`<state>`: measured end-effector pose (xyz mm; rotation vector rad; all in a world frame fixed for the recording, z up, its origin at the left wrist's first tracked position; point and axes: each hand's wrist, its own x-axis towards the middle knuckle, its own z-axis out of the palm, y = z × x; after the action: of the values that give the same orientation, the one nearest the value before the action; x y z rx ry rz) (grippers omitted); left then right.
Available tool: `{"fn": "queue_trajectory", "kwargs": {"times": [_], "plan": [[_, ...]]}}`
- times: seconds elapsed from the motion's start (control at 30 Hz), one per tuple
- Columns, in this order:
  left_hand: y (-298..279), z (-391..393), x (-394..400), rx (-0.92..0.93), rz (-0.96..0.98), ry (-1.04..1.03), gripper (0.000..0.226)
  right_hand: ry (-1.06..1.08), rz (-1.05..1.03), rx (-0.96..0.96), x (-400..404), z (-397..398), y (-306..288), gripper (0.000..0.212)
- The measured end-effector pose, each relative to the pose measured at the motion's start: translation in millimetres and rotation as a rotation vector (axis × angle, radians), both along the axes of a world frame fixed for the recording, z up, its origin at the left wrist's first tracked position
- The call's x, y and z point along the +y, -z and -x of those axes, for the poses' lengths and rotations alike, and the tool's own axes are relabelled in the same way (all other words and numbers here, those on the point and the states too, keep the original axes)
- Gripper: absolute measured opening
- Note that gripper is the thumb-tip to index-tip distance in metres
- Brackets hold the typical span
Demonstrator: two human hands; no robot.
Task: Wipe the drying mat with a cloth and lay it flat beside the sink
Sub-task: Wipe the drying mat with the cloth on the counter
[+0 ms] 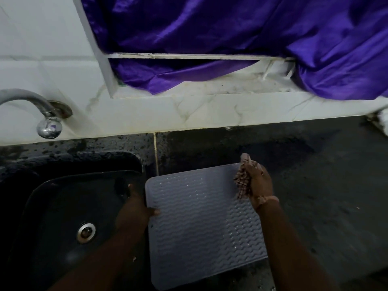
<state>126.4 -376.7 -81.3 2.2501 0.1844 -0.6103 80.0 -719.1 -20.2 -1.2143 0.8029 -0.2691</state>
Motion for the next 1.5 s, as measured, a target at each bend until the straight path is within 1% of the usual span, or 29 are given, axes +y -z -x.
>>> {"fn": "queue_trajectory", "kwargs": {"times": [0.03,0.07,0.1,0.13,0.17,0.2,0.27,0.33,0.4,0.43,0.47,0.5,0.53,0.57,0.6,0.63,0.67,0.7,0.73,0.77,0.8,0.83,0.9,0.97,1.03,1.1,1.17,1.3,1.5], "plan": [[-0.6,-1.8,0.8,0.011,-0.013,-0.002,0.137,0.047,-0.009,0.012,-7.6,3.2,-1.8,0.039],[0.6,-2.6,-0.4,0.019,-0.018,0.0,0.137,0.088,-0.061,-0.01,-17.7,5.9,0.4,0.05],[-1.2,-2.5,-3.1,0.024,-0.023,0.001,0.135,0.113,-0.14,-0.063,-26.4,8.0,2.7,0.054],[-0.9,-2.2,-3.2,0.025,-0.026,0.001,0.133,0.123,-0.206,-0.098,-30.6,8.1,7.4,0.048],[-0.6,-2.4,-2.2,0.02,-0.025,0.002,0.133,0.105,-0.21,-0.065,-31.1,8.1,10.4,0.04],[0.2,-3.1,-1.7,0.022,-0.037,0.004,0.134,0.071,-0.105,0.046,-30.5,9.4,12.4,0.032],[-0.3,-4.2,-2.2,0.016,-0.064,0.014,0.137,-0.055,0.289,0.371,-30.1,17.2,7.1,0.013],[1.3,-5.7,-2.2,0.015,-0.081,0.017,0.138,-0.298,0.615,0.592,-39.3,26.1,2.7,0.012],[1.6,-6.1,0.0,0.008,-0.093,0.03,0.138,-0.585,0.714,0.73,-49.5,29.3,-13.6,0.02],[1.0,-5.8,0.9,0.002,-0.107,0.039,0.137,-0.698,0.709,0.779,-52.8,29.5,-23.1,0.021],[3.0,-6.6,2.7,-0.006,-0.127,0.045,0.136,-0.764,0.709,0.794,-56.0,27.5,-28.5,0.02],[4.7,-8.0,4.5,-0.007,-0.149,0.056,0.135,-0.763,0.726,0.789,-55.7,24.1,-32.4,0.021],[6.4,-9.8,6.9,0.007,-0.165,0.063,0.133,-0.701,0.7,0.758,-52.0,20.7,-31.3,0.019],[10.0,-11.9,9.0,0.025,-0.173,0.068,0.133,-0.635,0.642,0.717,-46.9,18.4,-28.7,0.032],[18.7,-15.3,13.2,0.038,-0.175,0.073,0.133,-0.588,0.602,0.678,-38.9,17.8,-20.0,0.062],[25.1,-17.7,16.5,0.042,-0.181,0.082,0.135,-0.634,0.642,0.684,-28.2,18.9,-8.9,0.088],[30.7,-19.7,19.7,0.039,-0.191,0.095,0.137,-0.697,0.777,0.733,-17.1,21.4,3.4,0.101],[31.5,-19.6,21.1,0.038,-0.192,0.102,0.136,-0.729,0.936,0.773,-5.3,25.9,14.1,0.1],[28.9,-19.1,21.3,0.041,-0.185,0.106,0.132,-0.715,1.077,0.773,1.8,29.1,25.4,0.09],[19.6,-16.5,17.5,0.042,-0.175,0.104,0.126,-0.686,1.159,0.733,4.7,32.7,31.4,0.075],[12.0,-13.8,14.2,0.043,-0.168,0.1,0.118,-0.659,1.171,0.673,1.7,33.5,36.8,0.062],[5.0,-11.4,10.2,0.039,-0.156,0.102,0.111,-0.636,1.15,0.609,-3.9,33.4,38.1,0.055],[-3.3,-7.9,6.3,0.024,-0.128,0.106,0.098,-0.544,1.031,0.565,-21.7,27.0,36.2,0.054],[-6.6,-5.0,3.7,0.014,-0.106,0.098,0.092,-0.364,0.933,0.618,-40.6,12.2,28.4,0.051],[-7.0,-2.1,0.5,-0.004,-0.101,0.088,0.097,-0.277,0.938,0.704,-50.2,-4.0,22.4,0.04],[-5.7,0.1,-2.6,-0.024,-0.124,0.075,0.111,-0.305,1.015,0.762,-47.8,-13.3,22.5,0.029],[-3.9,1.7,-2.2,-0.054,-0.135,0.08,0.116,-0.339,1.058,0.753,-38.5,-19.3,26.0,0.023],[-1.9,4.0,2.2,-0.06,-0.135,0.116,0.105,-0.395,1.029,0.77,-23.0,-29.9,28.1,0.025],[-2.3,5.1,-0.3,-0.096,-0.103,0.112,0.102,-0.456,1.035,0.768,-11.7,-42.4,25.5,0.027]]}}
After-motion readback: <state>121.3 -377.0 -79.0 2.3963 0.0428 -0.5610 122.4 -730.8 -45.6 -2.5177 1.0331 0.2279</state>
